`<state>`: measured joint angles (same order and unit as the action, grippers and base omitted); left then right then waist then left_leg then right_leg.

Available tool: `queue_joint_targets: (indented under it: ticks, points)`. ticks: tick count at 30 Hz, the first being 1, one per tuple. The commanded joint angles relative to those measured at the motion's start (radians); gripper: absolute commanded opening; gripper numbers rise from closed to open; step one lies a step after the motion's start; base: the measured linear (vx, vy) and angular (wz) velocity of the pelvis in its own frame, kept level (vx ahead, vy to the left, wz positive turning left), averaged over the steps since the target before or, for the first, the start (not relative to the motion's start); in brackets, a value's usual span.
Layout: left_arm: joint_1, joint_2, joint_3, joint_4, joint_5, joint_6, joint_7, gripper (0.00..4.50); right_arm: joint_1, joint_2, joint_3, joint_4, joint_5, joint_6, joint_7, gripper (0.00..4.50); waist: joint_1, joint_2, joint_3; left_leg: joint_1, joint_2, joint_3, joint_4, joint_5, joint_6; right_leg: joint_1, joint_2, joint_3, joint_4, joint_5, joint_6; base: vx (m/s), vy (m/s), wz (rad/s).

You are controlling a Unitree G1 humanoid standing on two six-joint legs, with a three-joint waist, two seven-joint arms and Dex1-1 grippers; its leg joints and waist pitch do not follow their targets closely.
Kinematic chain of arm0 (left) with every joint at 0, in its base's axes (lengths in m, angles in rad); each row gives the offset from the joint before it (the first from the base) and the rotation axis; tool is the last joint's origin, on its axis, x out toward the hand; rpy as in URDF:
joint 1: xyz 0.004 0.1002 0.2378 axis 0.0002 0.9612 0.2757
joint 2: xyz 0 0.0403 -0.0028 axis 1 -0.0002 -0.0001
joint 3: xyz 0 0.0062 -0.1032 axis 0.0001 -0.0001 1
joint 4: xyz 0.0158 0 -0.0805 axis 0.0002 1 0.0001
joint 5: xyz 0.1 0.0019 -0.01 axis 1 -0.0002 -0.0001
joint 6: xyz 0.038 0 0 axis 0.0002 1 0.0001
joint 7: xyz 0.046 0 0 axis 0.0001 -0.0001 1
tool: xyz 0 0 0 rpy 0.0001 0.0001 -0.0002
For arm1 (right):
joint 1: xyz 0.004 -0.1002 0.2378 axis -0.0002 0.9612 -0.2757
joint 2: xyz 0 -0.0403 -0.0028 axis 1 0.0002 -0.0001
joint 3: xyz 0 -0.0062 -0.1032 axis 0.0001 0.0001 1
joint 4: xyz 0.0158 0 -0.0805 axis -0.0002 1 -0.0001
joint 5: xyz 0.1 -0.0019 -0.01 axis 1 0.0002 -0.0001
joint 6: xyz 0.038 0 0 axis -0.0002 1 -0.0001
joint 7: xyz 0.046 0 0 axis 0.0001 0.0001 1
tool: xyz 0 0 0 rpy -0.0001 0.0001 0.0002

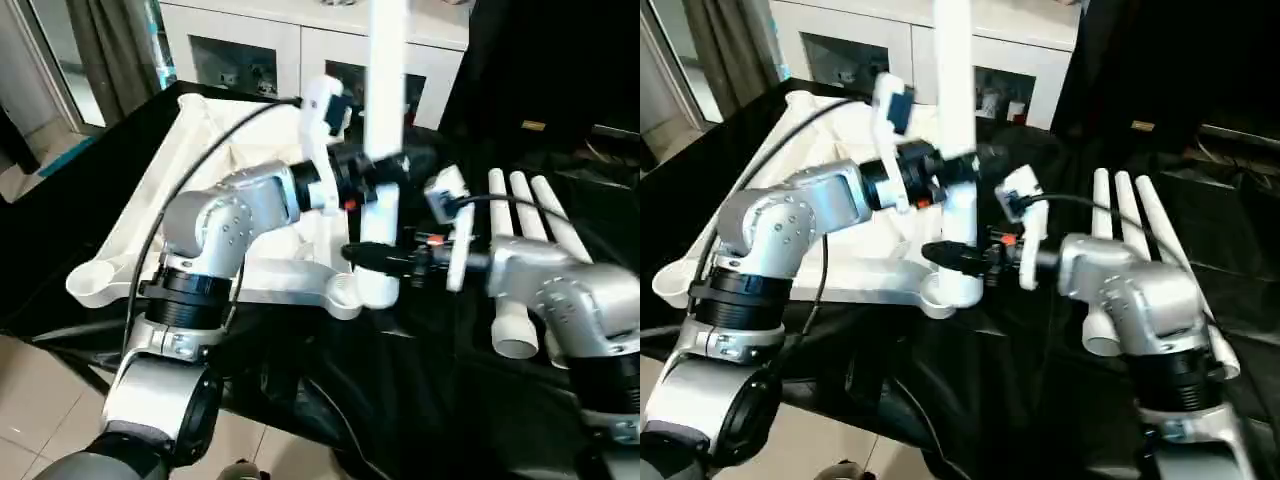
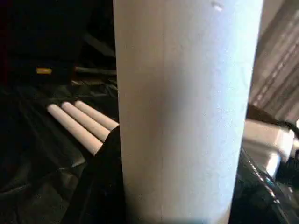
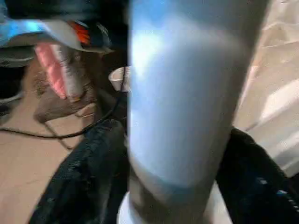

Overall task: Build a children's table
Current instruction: Pick table leg

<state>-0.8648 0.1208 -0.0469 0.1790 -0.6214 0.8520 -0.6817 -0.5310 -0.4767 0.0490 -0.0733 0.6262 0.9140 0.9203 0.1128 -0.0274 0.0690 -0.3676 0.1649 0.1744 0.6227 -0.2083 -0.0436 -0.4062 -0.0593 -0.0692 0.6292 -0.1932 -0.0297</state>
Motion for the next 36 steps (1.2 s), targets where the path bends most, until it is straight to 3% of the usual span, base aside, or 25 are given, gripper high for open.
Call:
queue_joint_targets:
  ticks: [1,12,17,36]
  points:
    - [-0.012,0.011,-0.008,-0.016,0.003,0.007,-0.031,1.87,-0.016,-0.032,0.001,-0.002,0.019,0.022,0.046,3.15,0.003,-0.010,-0.080,0.003,0.059,-0.021,-0.064,-0.005,0.056,0.074,-0.091,0.060,-0.068,-0.092,-0.202,0.000,0.000,0.00]
    - [-0.011,-0.006,0.012,-0.054,-0.072,0.049,-0.074,1.87,-0.008,-0.052,0.051,0.005,-0.006,0.013,0.075,3.15,0.003,-0.014,-0.080,0.003,0.060,-0.020,-0.062,0.007,0.060,0.071,-0.092,0.058,-0.066,-0.093,-0.223,0.000,0.000,0.00]
    - [-0.006,-0.003,0.006,-0.066,-0.078,0.059,-0.084,1.87,-0.005,-0.045,0.062,0.005,-0.009,0.010,0.073,3.15,0.002,-0.016,-0.080,0.002,0.059,-0.019,-0.062,0.006,0.063,0.072,-0.092,0.058,-0.068,-0.109,-0.210,0.000,0.000,0.00]
    - [0.017,0.023,-0.011,-0.083,-0.068,0.072,-0.107,1.86,-0.007,-0.038,0.044,0.001,0.011,0.010,0.080,3.15,0.003,-0.013,-0.081,0.002,0.058,-0.020,-0.062,0.011,0.060,0.072,-0.090,0.058,-0.065,-0.089,-0.212,0.000,0.000,0.00]
